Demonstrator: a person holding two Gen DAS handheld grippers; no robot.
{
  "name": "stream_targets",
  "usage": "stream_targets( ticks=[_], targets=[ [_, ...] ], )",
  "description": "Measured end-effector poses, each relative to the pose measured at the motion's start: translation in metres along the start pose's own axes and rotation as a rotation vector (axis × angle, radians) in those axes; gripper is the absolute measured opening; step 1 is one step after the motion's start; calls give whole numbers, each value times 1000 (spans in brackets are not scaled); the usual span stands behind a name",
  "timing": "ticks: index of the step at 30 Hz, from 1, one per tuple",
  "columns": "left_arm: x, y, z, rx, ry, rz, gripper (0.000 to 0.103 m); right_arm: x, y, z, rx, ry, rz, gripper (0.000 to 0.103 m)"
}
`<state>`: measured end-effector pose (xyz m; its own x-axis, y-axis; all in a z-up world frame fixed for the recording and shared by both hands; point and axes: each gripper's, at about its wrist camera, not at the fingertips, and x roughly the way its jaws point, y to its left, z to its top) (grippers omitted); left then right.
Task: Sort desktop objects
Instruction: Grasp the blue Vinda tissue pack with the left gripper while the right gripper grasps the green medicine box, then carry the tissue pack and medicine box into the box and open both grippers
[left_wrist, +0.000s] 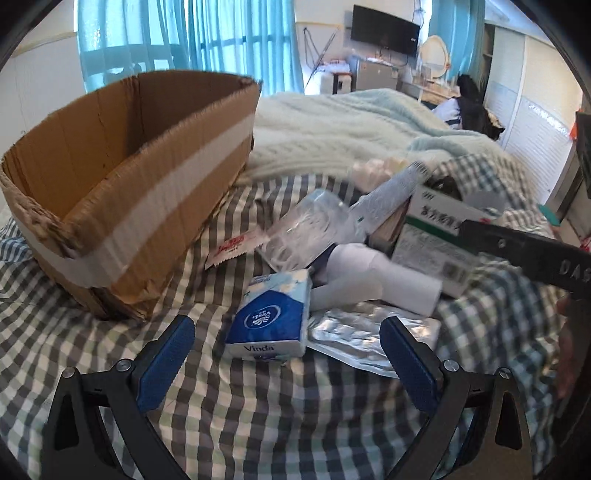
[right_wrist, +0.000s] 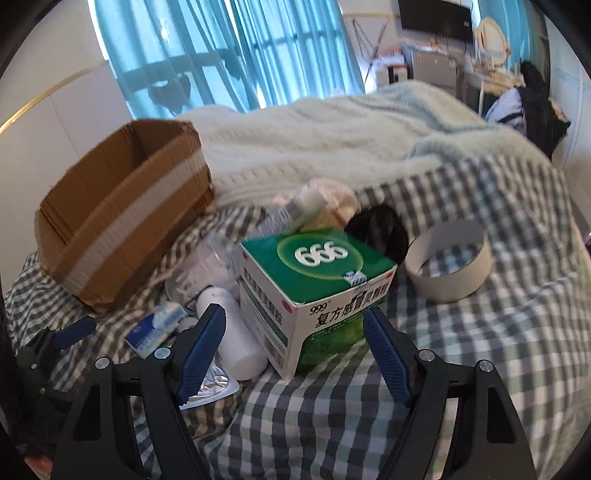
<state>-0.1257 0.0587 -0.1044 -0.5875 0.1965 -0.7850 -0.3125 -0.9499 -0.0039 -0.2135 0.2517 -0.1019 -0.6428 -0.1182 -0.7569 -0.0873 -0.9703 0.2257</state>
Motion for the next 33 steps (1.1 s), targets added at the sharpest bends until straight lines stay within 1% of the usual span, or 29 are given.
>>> stream_targets(
  ticks=[4, 6, 7, 9, 12, 14, 17, 18, 19, 20, 21, 22, 23, 24, 25, 26, 29, 33],
  targets=[
    [25, 10, 5, -86, 55, -30, 103, 14, -12, 12, 36, 21, 17, 78],
    [37, 15, 7, -119, 86, -50, 103, 24, -18, 19, 44, 39, 11, 79],
    [46, 18, 7, -138, 113, -67, 103, 28, -19, 21, 47, 48, 15, 82],
    [58, 20, 5, -157, 141, -69, 103, 34, -22, 23, 54, 61, 27, 87],
    [63, 19, 6, -158, 136, -77, 103, 41, -24, 25, 60, 80, 30, 93],
    [65, 17, 6, -149, 144, -79, 103, 51, -28, 26, 80, 114, 45, 100],
    [63, 17, 5, -145, 143, -83, 101, 56, -29, 24, 92, 120, 56, 103],
    [63, 16, 5, -144, 142, -86, 98, 55, -27, 23, 81, 117, 51, 103],
    [62, 16, 5, -144, 142, -93, 90, 53, -25, 21, 68, 114, 44, 101],
    [60, 16, 3, -143, 140, -108, 86, 51, -23, 20, 59, 108, 39, 99],
    [57, 16, 3, -140, 138, -108, 78, 49, -21, 19, 50, 103, 34, 98],
    [54, 16, 1, -135, 129, -95, 69, 47, -19, 17, 44, 98, 29, 95],
    [51, 15, 0, -127, 120, -86, 64, 42, -18, 16, 40, 89, 25, 89],
    [48, 15, -1, -120, 116, -89, 58, 38, -16, 14, 37, 78, 23, 86],
    [46, 14, -2, -115, 111, -89, 55, 32, -14, 13, 34, 60, 20, 80],
    [44, 13, -2, -111, 106, -86, 55, 26, -13, 10, 33, 46, 19, 73],
    [38, 11, -3, -91, 92, -70, 54, 18, -12, 6, 36, 39, 35, 61],
    [33, 13, -4, -102, 96, -64, 55, 15, -16, 4, 54, 34, 48, 61]
  ],
)
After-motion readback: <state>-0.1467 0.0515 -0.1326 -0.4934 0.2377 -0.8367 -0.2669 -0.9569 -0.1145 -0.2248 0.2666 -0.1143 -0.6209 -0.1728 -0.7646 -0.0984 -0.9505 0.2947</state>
